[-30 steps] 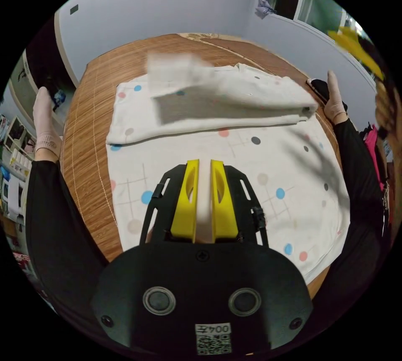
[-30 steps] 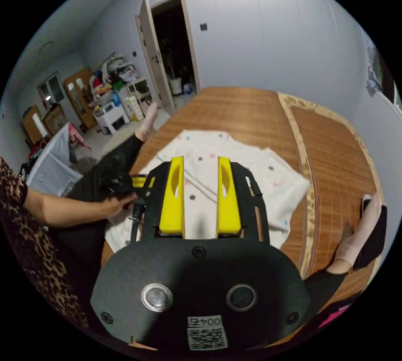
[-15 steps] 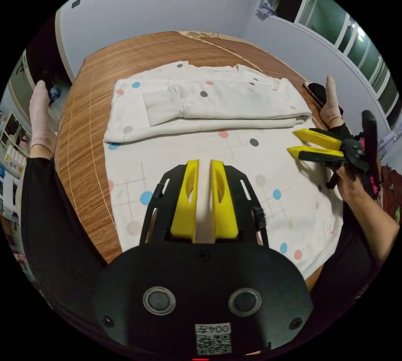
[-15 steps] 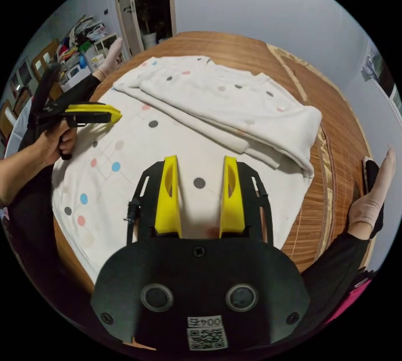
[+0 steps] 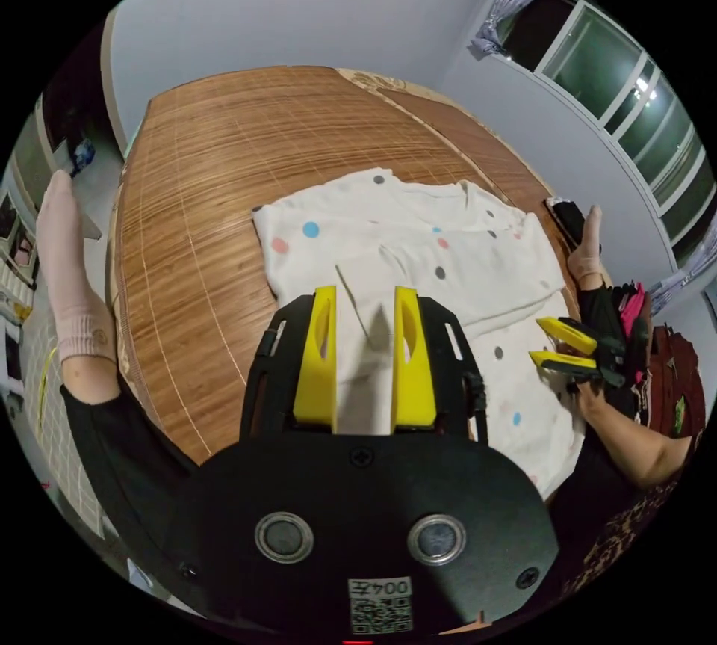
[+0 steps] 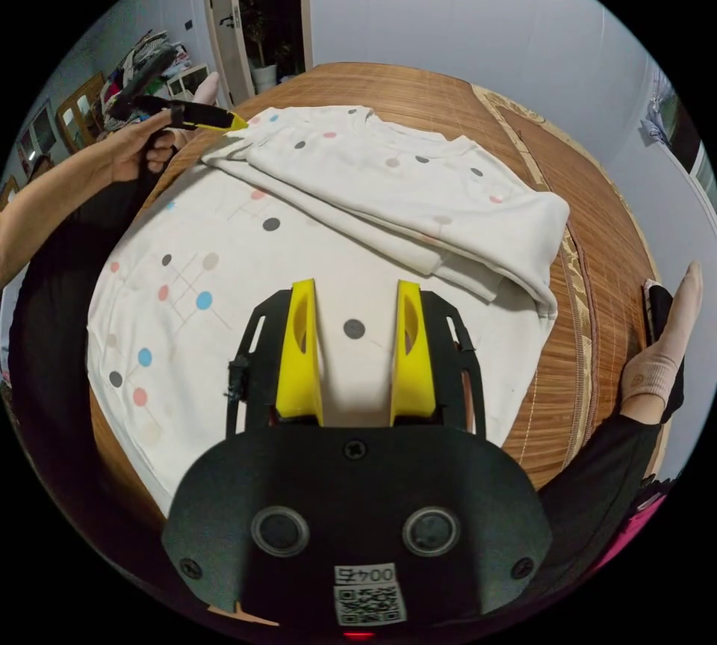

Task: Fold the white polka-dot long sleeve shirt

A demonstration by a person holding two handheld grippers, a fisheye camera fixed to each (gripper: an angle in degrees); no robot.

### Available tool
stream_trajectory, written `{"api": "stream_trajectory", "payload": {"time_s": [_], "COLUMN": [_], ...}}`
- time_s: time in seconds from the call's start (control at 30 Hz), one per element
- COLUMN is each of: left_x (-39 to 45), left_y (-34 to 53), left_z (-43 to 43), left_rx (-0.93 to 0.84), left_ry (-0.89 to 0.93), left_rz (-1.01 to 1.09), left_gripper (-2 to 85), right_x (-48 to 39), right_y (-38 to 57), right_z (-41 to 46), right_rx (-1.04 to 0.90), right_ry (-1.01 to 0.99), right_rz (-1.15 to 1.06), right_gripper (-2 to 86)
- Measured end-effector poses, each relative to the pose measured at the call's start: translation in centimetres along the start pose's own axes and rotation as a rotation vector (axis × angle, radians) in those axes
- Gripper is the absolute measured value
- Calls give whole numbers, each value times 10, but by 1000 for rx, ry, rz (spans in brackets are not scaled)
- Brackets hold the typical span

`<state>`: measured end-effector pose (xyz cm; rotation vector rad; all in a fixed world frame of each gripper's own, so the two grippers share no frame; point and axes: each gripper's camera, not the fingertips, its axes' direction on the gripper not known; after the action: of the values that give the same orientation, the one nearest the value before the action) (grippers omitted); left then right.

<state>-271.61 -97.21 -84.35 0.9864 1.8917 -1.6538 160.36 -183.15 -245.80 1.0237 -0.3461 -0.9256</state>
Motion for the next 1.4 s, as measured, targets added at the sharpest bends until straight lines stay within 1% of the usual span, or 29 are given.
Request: {"api": "stream_trajectory", "payload": {"time_s": [0.17,0.37,0.43,0.5,0.6,0.67,0.73,0.8,0.83,0.9,0.97,1.0,1.07,1.13,1.27,1.4], "left_x": [-10,7,21,41,59,60,54,40,38,35,44,55,76,95,117,153], "left_y": [-10,-2,-1,0,5,10,14,17,18,23,25,27,28,24,21,19], "left_z": [25,24,21,9,-11,-11,3,30,31,18,2,-9,-14,2,62,81], "left_rx": [-17,45,60,103,181,181,141,43,49,102,167,231,285,248,93,59], "left_ry": [24,-32,-67,-166,-259,-297,-349,-281,-251,-190,-190,-187,-166,-159,-137,-293], "left_rz": [-72,-63,-20,25,64,44,8,-5,-9,-42,-41,-17,41,91,103,199], "left_gripper": [92,29,22,17,14,14,14,16,16,22,29,34,45,64,86,100], "right_x": [-15,-29,-33,-38,-42,-43,-45,-46,-46,-47,-47,-47,-46,-46,-43,-39], "right_y": [-3,-4,-5,-5,-5,-4,-4,-4,-4,-3,-3,-3,-3,-2,-2,-2], "right_z": [5,9,10,11,12,13,13,14,14,14,14,14,14,14,13,13], "right_rx": [2,3,3,3,3,3,3,4,4,4,4,3,3,2,3,5], "right_ry": [-1,-3,0,6,7,6,7,7,7,7,6,5,5,6,7,9], "right_rz": [-3,-8,-8,-11,-12,-11,-11,-11,-11,-11,-11,-10,-10,-10,-11,-11], "right_gripper": [156,156,156,156,155,156,156,156,156,156,156,155,155,155,155,155]}}
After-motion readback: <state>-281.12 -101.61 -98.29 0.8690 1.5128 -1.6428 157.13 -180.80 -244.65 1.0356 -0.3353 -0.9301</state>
